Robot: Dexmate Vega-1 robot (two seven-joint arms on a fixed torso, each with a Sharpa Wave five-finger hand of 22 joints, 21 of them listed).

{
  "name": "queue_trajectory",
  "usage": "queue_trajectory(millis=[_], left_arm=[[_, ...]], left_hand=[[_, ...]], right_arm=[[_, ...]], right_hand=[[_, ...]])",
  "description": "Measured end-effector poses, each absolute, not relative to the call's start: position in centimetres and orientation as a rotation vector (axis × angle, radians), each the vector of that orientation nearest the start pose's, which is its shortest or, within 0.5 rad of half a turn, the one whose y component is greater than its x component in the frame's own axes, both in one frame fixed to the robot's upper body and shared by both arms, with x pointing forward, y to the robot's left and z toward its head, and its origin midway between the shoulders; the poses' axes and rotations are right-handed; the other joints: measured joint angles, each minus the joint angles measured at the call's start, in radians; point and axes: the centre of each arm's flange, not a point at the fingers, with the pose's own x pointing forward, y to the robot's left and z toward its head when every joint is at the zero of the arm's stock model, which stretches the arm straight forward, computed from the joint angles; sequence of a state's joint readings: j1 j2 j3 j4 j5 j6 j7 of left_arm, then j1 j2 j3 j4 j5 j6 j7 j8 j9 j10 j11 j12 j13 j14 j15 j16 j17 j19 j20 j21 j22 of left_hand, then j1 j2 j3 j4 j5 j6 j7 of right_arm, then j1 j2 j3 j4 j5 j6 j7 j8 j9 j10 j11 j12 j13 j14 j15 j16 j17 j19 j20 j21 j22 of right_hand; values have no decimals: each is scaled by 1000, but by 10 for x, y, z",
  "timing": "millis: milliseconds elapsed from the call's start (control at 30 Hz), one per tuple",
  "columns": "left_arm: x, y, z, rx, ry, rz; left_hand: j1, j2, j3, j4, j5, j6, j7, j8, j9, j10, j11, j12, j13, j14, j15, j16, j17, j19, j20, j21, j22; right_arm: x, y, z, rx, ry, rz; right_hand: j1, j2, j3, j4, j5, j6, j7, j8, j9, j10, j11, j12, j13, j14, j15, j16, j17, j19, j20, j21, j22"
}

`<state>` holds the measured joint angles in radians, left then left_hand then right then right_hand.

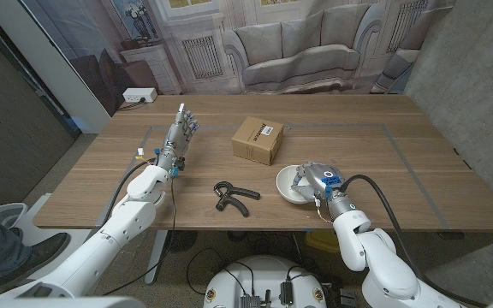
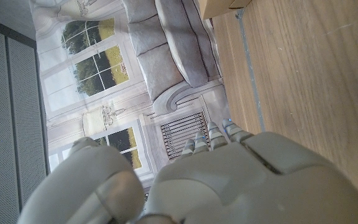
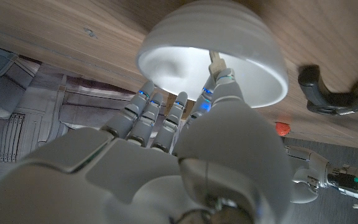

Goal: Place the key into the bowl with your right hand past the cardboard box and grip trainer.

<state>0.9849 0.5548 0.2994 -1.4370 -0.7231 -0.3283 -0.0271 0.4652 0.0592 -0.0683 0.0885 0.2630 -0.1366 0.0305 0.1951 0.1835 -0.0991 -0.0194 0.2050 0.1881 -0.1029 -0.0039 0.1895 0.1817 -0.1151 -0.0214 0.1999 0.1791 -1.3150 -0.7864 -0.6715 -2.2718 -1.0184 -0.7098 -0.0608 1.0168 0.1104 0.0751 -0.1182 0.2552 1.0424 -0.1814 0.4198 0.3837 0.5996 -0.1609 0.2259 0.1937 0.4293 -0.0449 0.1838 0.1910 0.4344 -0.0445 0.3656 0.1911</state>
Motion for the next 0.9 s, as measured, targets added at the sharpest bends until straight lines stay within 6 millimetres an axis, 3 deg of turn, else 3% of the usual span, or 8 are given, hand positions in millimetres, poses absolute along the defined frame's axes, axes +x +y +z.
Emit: queue_trajectory(millis=[400, 900], left_arm=[[615, 306, -48, -120, -629, -205], [611, 306, -48, -118, -632, -199]], left_hand=[[3, 3, -1, 1, 0, 0, 0, 0, 0, 0, 0, 0, 0, 0, 0, 0, 0, -4, 4, 0, 0], [9, 9, -4, -1, 0, 0, 0, 0, 0, 0, 0, 0, 0, 0, 0, 0, 0, -7, 7, 0, 0]], right_arm=[[453, -161, -126, -1490, -512, -157], [452, -164, -127, -1485, -526, -152]], right_hand=[[7, 0, -1, -4, -8, -71, -2, -37, -13, -20, 20, -8, 0, 0, 0, 0, 0, 0, 0, -8, 0], [-35, -28, -14, 9, -19, -194, -10, -80, 2, -95, 30, -25, 0, -9, 2, 0, 0, -9, 2, -18, 0]])
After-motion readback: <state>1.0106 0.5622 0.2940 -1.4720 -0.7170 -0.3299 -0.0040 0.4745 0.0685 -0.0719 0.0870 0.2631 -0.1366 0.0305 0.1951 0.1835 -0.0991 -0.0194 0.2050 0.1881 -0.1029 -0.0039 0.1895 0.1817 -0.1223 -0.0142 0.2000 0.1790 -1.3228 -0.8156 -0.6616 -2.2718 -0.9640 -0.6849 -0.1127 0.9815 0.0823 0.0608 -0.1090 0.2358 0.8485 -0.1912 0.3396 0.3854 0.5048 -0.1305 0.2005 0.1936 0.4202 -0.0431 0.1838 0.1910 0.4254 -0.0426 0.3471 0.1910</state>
